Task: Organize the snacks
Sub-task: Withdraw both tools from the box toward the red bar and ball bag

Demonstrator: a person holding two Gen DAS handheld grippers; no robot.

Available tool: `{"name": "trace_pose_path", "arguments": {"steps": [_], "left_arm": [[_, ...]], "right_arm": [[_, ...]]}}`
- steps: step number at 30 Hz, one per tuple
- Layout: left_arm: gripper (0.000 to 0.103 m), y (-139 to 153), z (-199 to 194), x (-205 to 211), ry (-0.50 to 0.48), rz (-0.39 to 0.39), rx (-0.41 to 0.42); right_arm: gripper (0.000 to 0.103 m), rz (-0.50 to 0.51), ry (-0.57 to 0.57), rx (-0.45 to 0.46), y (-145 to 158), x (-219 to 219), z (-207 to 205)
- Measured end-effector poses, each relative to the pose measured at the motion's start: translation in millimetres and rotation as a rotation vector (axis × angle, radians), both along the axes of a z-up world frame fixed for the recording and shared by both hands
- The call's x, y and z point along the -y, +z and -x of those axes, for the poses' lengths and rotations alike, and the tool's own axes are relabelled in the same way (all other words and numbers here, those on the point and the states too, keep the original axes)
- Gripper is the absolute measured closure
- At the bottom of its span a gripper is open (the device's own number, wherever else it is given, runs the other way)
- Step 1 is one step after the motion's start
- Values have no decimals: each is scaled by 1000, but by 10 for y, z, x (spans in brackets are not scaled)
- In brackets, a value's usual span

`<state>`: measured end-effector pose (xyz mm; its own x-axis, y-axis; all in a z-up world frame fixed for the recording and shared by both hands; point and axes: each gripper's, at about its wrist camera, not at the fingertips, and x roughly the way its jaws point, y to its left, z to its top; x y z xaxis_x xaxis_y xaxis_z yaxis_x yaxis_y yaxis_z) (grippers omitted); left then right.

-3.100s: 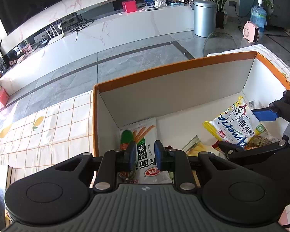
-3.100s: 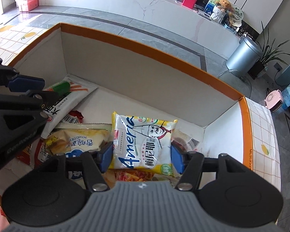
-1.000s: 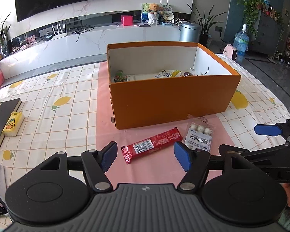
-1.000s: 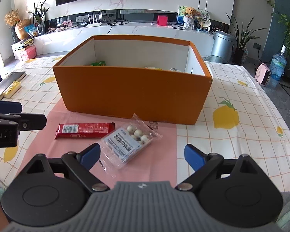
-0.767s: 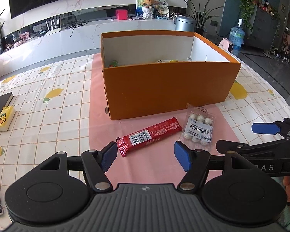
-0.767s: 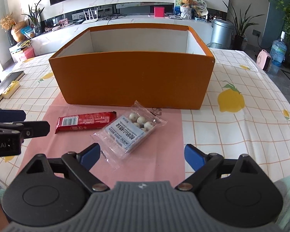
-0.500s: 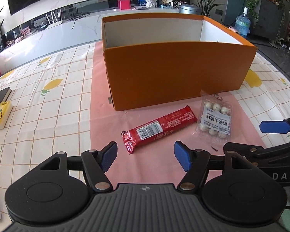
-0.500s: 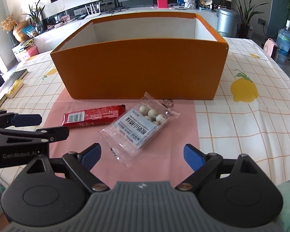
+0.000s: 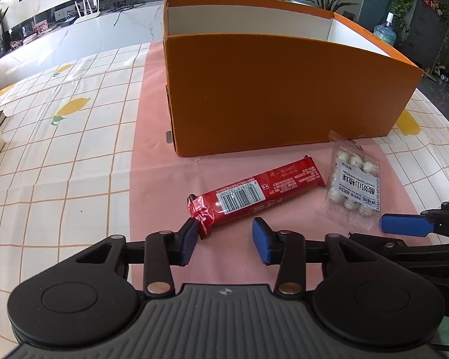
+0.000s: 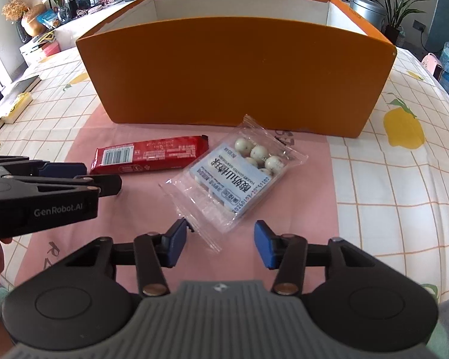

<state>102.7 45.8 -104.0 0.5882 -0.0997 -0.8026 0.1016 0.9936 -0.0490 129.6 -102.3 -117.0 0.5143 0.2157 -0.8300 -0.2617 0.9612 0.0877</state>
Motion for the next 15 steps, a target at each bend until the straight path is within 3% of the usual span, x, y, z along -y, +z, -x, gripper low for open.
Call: {"name": "trace_pose_path", "arguments": {"steps": [3, 9, 14, 15], "left_arm": [[66, 9, 27, 26, -24, 28, -4], [68, 21, 116, 148, -98, 99, -28], [68, 32, 169, 284, -142, 124, -42], [68, 36, 180, 299, -143, 114, -40]], "right_arm": [[72, -1, -18, -6, 2, 37, 14], [72, 2, -117, -38, 5, 213, 59], [65, -1, -159, -55, 30, 302, 101], [59, -11, -161, -53, 46, 323, 114]]}}
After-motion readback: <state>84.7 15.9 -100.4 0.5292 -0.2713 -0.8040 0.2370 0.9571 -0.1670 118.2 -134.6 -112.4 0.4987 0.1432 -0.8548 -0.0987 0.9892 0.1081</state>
